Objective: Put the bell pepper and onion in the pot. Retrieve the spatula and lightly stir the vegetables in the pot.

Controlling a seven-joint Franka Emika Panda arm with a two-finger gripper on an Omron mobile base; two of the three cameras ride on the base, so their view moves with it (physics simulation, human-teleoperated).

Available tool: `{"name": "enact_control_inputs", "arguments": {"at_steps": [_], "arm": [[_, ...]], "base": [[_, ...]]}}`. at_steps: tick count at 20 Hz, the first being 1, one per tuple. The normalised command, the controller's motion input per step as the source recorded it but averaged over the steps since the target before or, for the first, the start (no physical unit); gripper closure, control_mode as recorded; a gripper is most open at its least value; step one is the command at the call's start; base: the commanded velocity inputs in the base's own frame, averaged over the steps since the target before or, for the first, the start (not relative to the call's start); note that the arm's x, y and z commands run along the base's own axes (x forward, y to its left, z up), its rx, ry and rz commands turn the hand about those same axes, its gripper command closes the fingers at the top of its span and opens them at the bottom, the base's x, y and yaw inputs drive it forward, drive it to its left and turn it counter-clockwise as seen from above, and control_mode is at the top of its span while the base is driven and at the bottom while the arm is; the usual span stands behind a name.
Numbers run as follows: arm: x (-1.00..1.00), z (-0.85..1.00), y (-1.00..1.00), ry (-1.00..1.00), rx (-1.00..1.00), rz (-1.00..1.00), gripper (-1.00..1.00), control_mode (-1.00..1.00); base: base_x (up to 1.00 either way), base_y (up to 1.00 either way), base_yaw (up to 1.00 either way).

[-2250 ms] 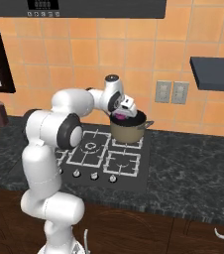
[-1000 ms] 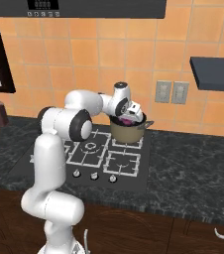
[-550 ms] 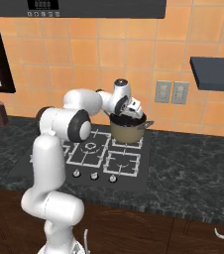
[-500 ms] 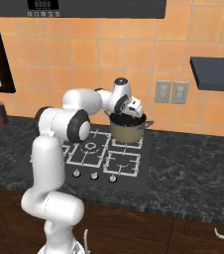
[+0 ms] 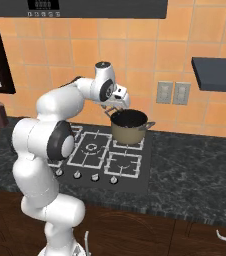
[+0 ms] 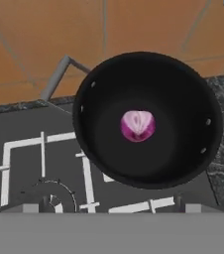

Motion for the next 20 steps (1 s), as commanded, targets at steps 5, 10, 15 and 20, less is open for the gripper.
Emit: {"name": "enact_control_inputs", "arguments": {"at_steps": [5, 10, 15, 20], "arm": [[-0.34, -0.01, 0.26, 0.03, -0.04, 0.20, -1.00, -1.00], [-0.12, 0.00, 0.00, 0.00, 0.00, 0.00, -1.00, -1.00], [-0.62, -0.12, 0.71, 0.02, 0.07, 0.17, -1.00, -1.00], [-0.47, -0.75, 1.00, 0.00, 0.00, 0.52, -1.00, -1.00]], "base": [[0.00, 0.00, 0.00], [0.00, 0.00, 0.00], [0.00, 0.00, 0.00], [0.00, 0.00, 0.00]]}}
